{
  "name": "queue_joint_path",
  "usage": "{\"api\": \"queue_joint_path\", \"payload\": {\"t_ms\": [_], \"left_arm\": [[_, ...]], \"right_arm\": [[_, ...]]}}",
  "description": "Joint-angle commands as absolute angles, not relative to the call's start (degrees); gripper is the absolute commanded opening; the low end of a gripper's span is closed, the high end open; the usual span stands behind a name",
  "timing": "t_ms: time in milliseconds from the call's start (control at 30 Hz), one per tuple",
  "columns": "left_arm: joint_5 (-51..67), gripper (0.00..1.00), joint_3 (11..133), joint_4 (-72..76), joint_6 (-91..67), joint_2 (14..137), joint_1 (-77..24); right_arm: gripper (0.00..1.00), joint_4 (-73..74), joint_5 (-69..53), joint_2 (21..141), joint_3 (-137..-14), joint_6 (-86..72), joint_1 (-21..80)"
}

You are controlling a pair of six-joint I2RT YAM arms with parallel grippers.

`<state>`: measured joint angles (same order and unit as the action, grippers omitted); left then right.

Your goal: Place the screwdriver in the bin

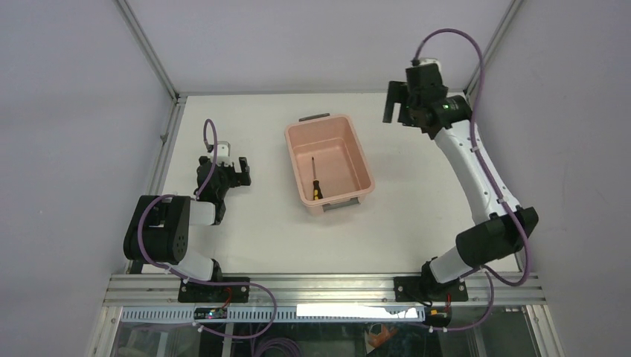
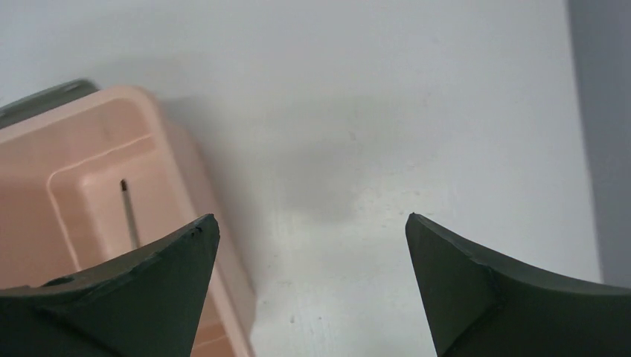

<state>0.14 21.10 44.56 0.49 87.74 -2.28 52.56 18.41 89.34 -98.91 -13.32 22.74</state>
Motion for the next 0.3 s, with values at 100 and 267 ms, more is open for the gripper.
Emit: {"api": "queue_joint_path", "payload": {"t_ms": [100, 267], "left_arm": [[0.88, 0.99, 21.97, 46.1, -0.53, 86.39, -2.65], [0.91, 0.99, 21.97, 46.05, -0.53, 86.34, -2.7]], "right_arm": [[0.99, 49.03, 12.36, 81.36, -92.44, -11.35, 6.36], [0.99, 43.89, 4.55, 78.22, -86.77, -12.05, 2.05]]}}
